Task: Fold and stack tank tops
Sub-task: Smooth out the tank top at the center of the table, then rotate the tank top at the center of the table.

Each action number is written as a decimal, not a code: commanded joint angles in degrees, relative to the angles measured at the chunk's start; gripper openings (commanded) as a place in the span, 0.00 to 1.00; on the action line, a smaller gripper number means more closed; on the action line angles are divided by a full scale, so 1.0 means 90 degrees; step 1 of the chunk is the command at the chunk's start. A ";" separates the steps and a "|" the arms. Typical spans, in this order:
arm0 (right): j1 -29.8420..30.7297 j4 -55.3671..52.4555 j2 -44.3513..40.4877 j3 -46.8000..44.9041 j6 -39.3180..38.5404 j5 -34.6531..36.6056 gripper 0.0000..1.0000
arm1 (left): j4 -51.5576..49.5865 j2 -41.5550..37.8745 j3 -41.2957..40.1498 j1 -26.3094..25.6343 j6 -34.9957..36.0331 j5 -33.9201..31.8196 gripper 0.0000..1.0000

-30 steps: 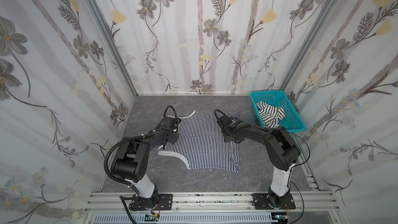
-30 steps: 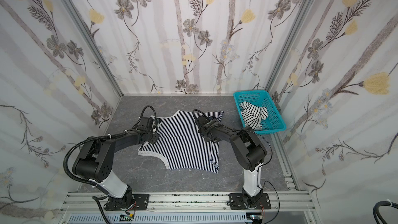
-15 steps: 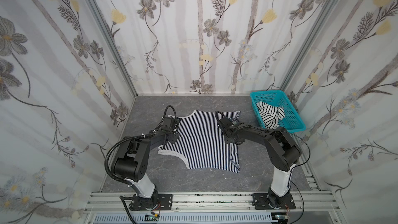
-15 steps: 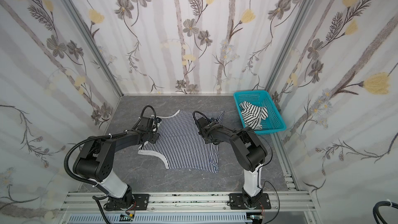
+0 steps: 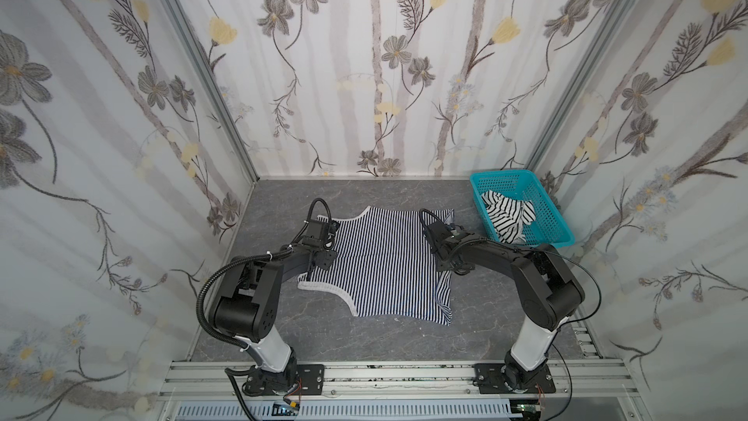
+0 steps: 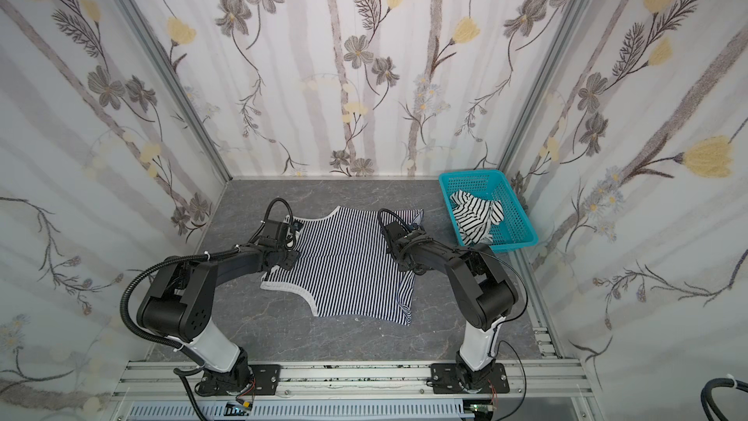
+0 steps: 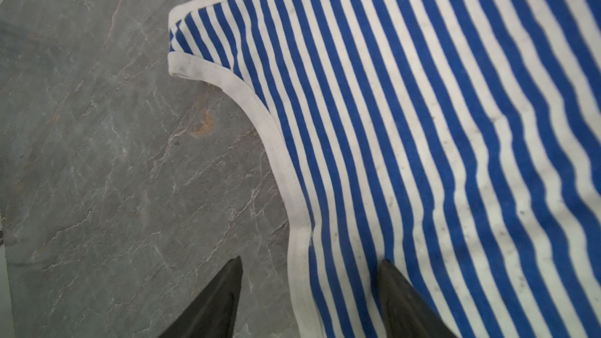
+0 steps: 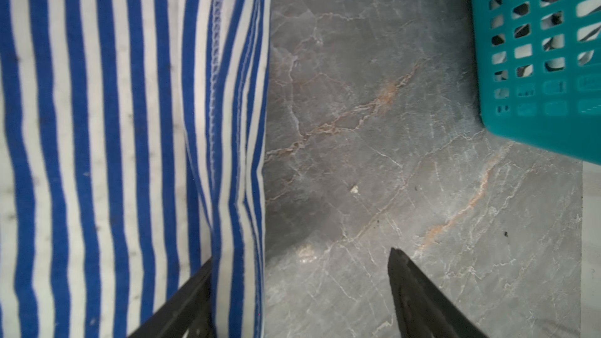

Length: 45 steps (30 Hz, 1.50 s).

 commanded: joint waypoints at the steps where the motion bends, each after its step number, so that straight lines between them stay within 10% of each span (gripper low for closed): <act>1: -0.0101 -0.0043 -0.0207 -0.0095 -0.0070 0.0281 0.78 | -0.0452 0.0006 -0.0052 -0.0006 -0.0012 -0.0077 0.68; 12: -0.0702 -0.0107 -0.1200 -0.0607 -0.0245 0.0271 0.78 | -0.0442 -0.0006 0.0037 0.0013 0.0071 -0.0315 0.68; 26: 0.0057 0.1008 -0.1681 -0.1028 0.0178 -0.1912 0.75 | -0.0432 0.1095 0.1387 0.0077 0.0354 -0.0828 0.68; 45: -0.0075 0.2073 -0.0539 -0.1149 0.0283 -0.3201 0.74 | -0.0442 0.0016 -0.0009 0.0242 0.0418 -0.0719 0.69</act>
